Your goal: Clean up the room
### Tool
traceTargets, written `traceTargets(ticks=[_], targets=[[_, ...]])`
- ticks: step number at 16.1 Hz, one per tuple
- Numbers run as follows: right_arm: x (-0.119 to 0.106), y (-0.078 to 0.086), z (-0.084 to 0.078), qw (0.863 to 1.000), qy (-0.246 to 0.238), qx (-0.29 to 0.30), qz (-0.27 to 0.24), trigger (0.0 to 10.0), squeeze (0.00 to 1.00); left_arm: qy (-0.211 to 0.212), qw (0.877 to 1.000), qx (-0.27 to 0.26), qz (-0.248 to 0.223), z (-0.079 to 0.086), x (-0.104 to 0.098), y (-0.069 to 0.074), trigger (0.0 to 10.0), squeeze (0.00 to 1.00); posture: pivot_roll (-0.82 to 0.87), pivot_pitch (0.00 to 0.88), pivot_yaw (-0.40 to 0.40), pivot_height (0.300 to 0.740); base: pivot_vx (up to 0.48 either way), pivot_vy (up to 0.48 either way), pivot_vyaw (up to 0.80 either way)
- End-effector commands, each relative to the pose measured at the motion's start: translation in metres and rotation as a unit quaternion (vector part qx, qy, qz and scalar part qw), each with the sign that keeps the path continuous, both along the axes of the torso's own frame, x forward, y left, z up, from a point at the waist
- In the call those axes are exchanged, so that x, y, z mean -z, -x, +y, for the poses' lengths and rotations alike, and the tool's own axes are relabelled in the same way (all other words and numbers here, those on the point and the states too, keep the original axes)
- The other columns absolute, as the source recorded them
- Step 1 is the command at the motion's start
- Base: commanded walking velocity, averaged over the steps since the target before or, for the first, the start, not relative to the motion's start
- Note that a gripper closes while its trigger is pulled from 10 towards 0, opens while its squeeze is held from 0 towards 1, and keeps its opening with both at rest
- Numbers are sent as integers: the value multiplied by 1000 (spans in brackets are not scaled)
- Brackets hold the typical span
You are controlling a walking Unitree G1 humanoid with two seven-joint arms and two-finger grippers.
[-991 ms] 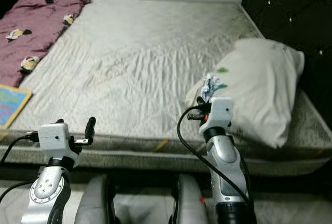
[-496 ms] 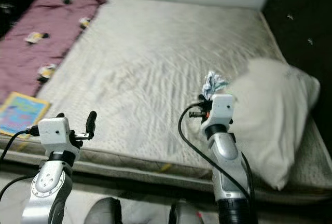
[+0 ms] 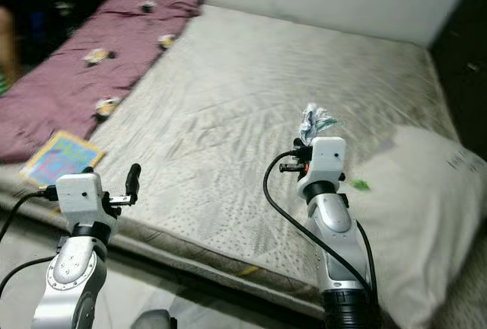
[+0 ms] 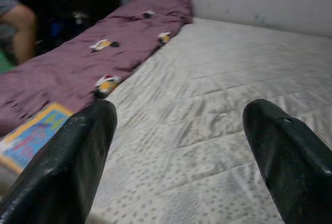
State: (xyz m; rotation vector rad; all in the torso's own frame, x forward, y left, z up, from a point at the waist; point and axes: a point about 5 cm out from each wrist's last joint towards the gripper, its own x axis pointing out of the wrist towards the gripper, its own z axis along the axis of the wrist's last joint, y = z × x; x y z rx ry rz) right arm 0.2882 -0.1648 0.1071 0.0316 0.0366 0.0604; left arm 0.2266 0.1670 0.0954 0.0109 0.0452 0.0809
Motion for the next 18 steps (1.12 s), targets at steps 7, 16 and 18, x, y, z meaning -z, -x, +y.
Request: traceTargets(ticks=[7, 16, 18], targets=[[8, 1, -1, 1000, -1, 4, 22, 10000, 0, 3, 1000, -2, 10, 2, 0, -1, 10000, 0, -15, 13, -45, 740, 0, 233, -457], [10, -1, 1, 1000, 0, -1, 27, 10000, 0, 5, 1000, -1, 12, 2, 0, -3, 10000, 0, -17, 18, -48, 740, 0, 307, -495], [10, -1, 1, 1000, 0, -1, 27, 10000, 0, 6, 1000, 0, 12, 2, 0, -4, 10000, 0, -17, 18, -48, 740, 0, 480, 0]])
